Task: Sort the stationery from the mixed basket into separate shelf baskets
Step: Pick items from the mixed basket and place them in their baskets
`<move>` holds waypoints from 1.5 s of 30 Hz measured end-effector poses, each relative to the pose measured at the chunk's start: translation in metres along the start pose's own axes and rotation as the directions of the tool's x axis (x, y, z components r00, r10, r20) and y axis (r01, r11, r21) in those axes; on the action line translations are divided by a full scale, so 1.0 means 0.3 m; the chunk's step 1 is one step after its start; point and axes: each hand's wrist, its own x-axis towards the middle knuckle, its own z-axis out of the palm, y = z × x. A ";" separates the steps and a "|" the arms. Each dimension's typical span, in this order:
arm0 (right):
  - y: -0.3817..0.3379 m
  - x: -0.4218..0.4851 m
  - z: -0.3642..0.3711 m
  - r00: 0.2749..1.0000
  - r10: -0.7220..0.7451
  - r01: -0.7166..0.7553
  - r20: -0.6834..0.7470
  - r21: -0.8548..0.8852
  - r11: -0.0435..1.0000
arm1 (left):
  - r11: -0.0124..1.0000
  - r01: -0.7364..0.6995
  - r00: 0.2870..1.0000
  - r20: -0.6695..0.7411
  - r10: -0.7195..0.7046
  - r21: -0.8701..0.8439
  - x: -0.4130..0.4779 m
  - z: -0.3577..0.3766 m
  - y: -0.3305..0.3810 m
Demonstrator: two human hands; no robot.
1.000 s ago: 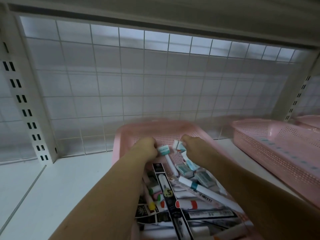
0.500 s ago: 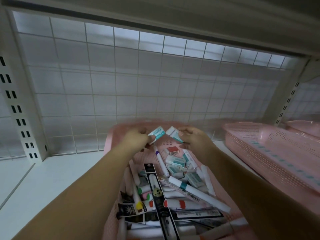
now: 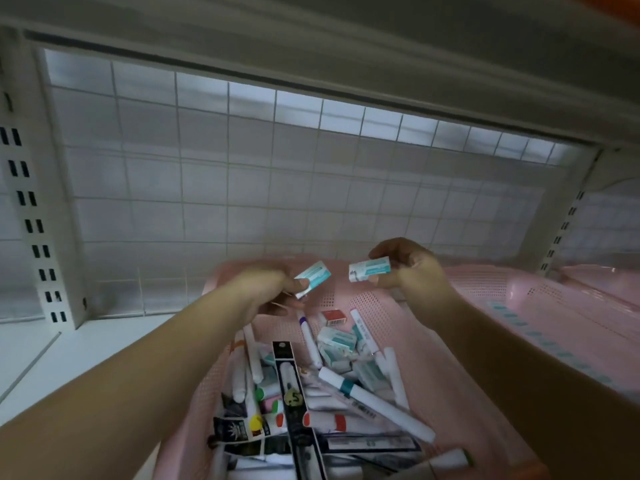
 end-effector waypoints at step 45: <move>0.330 0.037 -1.120 0.660 0.523 0.045 0.539 -0.723 0.689 | 0.659 -0.342 0.936 0.302 0.179 0.670 0.089 1.182 0.216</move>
